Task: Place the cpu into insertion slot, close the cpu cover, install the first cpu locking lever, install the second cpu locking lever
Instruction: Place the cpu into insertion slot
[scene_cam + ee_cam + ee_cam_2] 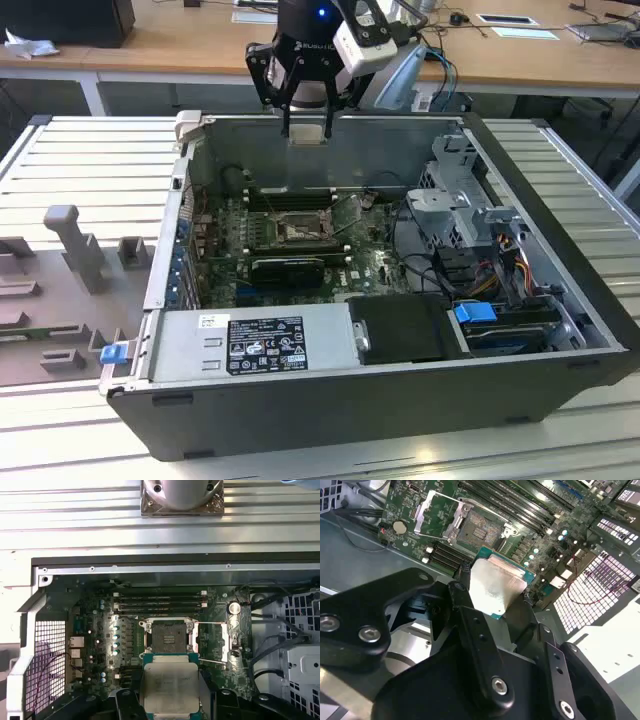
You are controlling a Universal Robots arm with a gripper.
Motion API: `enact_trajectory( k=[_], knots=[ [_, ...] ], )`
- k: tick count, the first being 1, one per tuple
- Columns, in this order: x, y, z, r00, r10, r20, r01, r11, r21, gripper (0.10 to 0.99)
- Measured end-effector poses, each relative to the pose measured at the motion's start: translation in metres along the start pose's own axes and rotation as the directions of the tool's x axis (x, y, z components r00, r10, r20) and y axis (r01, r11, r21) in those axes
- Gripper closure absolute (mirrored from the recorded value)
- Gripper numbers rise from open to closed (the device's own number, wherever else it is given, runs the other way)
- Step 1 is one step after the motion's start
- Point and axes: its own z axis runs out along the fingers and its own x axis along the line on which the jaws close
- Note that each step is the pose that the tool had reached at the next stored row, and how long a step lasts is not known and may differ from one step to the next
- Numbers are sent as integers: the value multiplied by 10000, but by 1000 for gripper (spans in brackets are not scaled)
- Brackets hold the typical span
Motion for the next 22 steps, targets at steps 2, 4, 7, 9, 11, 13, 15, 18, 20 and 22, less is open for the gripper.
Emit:
enact_trajectory(
  k=[2, 4, 7, 9, 11, 13, 15, 18, 20, 22],
  knots=[
    [0, 0, 0, 9999, 128, 11, -128, 9999, -3, 561],
    [0, 0, 0, 9998, 220, 20, -220, 9998, -6, 561],
    [0, 0, 0, 9996, 285, 26, -285, 9996, -7, 561],
    [0, 0, 1, 9995, 320, 29, -320, 9995, -8, 561],
    [0, 0, 1, 9993, 383, 34, -383, 9993, -9, 561],
    [0, 0, 1, 9991, 414, 37, -414, 9991, -10, 561],
    [0, 0, 1, 9990, 454, 41, -454, 9990, -11, 561],
    [0, 0, 1, 9987, 513, 46, -513, 9987, -13, 561],
    [0, 0, 1, 9982, 600, 54, -600, 9982, -14, 561],
    [0, 0, 1, 9980, 627, 56, -627, 9980, -15, 561]
  ],
)
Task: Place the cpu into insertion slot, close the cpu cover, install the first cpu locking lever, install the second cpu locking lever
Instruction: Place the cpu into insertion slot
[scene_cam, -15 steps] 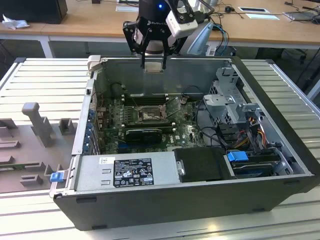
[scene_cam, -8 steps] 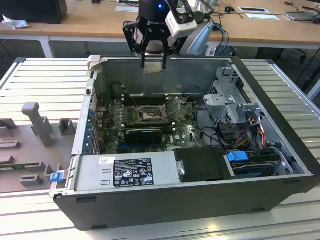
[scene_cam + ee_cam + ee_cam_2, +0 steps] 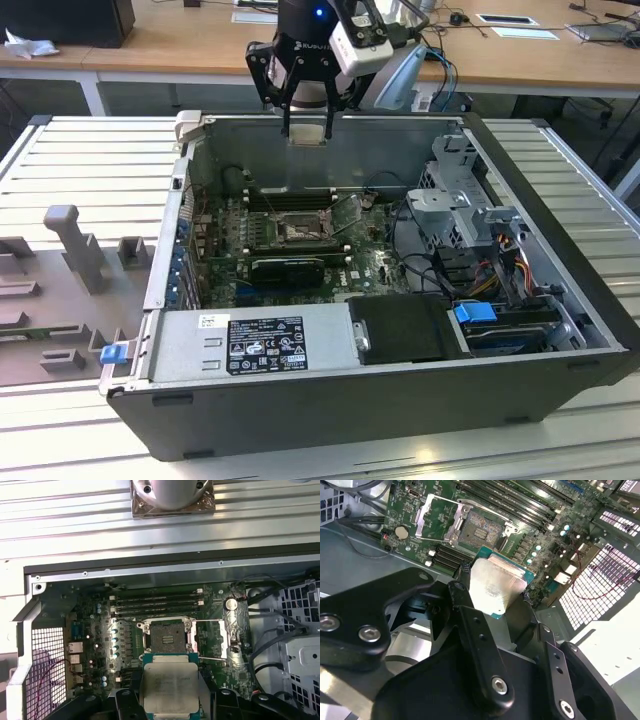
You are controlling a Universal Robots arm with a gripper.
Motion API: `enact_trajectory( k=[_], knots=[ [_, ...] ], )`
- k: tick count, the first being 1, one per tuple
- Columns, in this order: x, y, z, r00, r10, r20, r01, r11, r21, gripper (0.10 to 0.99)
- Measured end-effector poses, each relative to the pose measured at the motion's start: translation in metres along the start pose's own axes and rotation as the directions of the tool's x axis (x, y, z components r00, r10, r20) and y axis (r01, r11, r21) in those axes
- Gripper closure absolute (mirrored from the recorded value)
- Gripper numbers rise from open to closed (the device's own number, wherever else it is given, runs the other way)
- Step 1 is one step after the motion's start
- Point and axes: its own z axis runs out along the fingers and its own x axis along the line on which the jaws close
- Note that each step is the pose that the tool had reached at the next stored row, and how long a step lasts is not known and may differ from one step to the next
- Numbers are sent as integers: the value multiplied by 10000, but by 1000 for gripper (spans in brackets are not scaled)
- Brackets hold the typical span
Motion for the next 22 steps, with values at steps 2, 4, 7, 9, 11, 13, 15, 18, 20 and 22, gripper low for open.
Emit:
enact_trajectory(
  k=[2, 4, 7, 9, 11, 13, 15, 18, 20, 22],
  knots=[
    [0, 0, 0, 10000, 27, 2, -27, 10000, -1, 561],
    [0, 0, 0, 10000, 65, 6, -65, 10000, -1, 561],
    [0, 0, 0, 9999, 119, 11, -119, 9999, -3, 561],
    [0, 0, 0, 9999, 155, 13, -155, 9999, -3, 561],
    [0, 0, 0, 9998, 201, 18, -201, 9998, -4, 561],
    [0, 0, 0, 9997, 233, 21, -233, 9997, -5, 561],
    [0, 0, 0, 9996, 266, 24, -266, 9996, -5, 561],
    [0, 0, 0, 9994, 347, 31, -347, 9994, -7, 561],
    [0, 0, 0, 9991, 417, 37, -417, 9991, -9, 561],
    [0, 0, 0, 9989, 463, 41, -463, 9989, -10, 561]
  ],
)
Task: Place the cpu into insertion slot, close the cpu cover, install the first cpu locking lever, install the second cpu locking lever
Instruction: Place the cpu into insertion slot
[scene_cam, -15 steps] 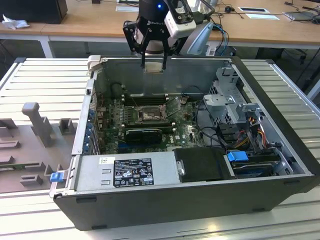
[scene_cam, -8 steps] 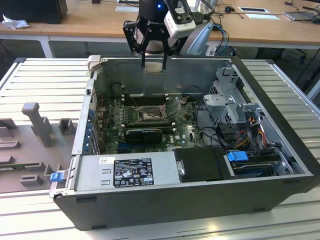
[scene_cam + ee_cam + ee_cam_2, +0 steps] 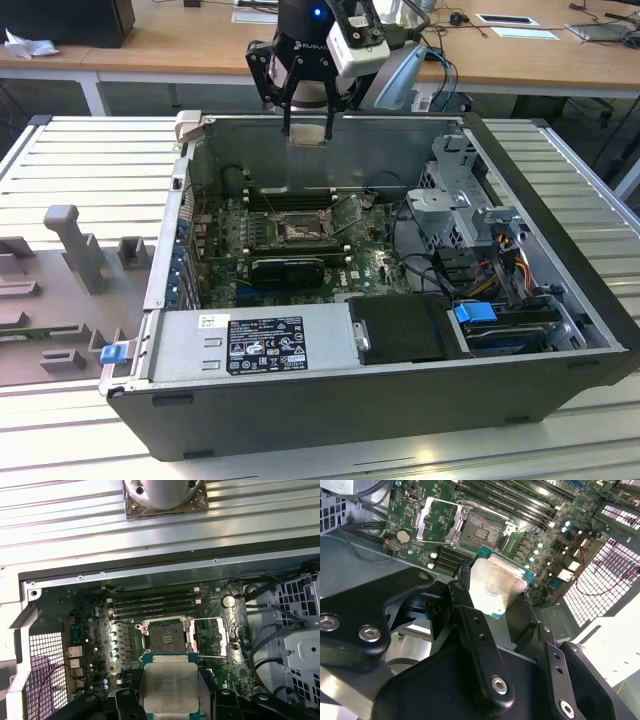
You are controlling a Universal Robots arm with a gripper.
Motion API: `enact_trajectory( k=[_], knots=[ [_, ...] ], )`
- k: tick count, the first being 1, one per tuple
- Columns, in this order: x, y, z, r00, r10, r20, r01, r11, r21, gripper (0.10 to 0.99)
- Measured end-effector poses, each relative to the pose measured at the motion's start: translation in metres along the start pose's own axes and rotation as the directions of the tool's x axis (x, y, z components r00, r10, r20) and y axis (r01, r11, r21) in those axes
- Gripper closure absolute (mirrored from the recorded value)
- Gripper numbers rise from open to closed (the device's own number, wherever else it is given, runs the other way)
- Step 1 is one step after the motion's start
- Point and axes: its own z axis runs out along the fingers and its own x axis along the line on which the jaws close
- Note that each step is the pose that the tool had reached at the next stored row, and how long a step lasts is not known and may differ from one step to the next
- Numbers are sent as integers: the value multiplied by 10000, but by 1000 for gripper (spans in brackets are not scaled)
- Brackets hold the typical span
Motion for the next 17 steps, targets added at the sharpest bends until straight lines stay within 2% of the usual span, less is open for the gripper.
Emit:
enact_trajectory(
  k=[17],
  knots=[
    [0, 0, 0, 9991, 419, 38, -419, 9991, -9, 561]
  ],
)
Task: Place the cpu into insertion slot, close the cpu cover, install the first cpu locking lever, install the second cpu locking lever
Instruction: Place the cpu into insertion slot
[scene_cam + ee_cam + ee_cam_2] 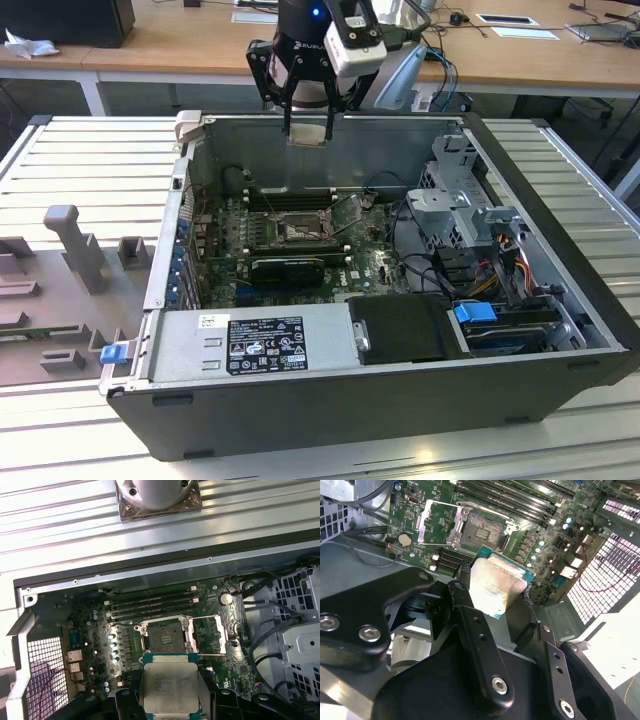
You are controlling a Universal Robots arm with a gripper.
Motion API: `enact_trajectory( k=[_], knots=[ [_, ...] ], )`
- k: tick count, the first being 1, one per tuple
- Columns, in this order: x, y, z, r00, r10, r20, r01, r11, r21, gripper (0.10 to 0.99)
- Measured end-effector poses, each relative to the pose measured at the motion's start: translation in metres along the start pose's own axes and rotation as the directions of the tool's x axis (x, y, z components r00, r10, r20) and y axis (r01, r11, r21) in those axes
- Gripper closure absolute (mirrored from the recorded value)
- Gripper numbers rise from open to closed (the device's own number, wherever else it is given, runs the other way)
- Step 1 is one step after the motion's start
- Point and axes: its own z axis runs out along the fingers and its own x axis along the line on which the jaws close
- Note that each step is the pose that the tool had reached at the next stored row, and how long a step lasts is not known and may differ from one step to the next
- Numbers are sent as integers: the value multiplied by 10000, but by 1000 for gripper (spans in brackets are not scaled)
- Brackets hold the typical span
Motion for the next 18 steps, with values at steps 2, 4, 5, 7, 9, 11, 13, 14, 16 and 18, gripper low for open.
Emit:
enact_trajectory(
  k=[2, 4, 5, 7, 9, 11, 13, 14, 16, 18],
  knots=[
    [0, 0, 0, 10000, 71, 6, -71, 10000, -1, 561],
    [0, 0, 0, 9999, 127, 12, -127, 9999, -2, 561],
    [0, 0, 0, 9999, 154, 14, -154, 9999, -3, 561],
    [0, 0, 0, 9998, 199, 18, -199, 9998, -4, 561],
    [0, 0, 0, 9996, 282, 26, -282, 9996, -5, 561],
    [0, 0, 0, 9990, 437, 39, -437, 9990, -9, 561],
    [0, 0, 0, 9988, 484, 43, -484, 9988, -10, 561],
    [0, 0, 0, 9986, 524, 47, -524, 9986, -11, 561],
    [0, 0, 0, 9984, 569, 51, -569, 9984, -12, 561],
    [0, 0, 0, 9979, 647, 58, -647, 9979, -14, 561]
  ],
)
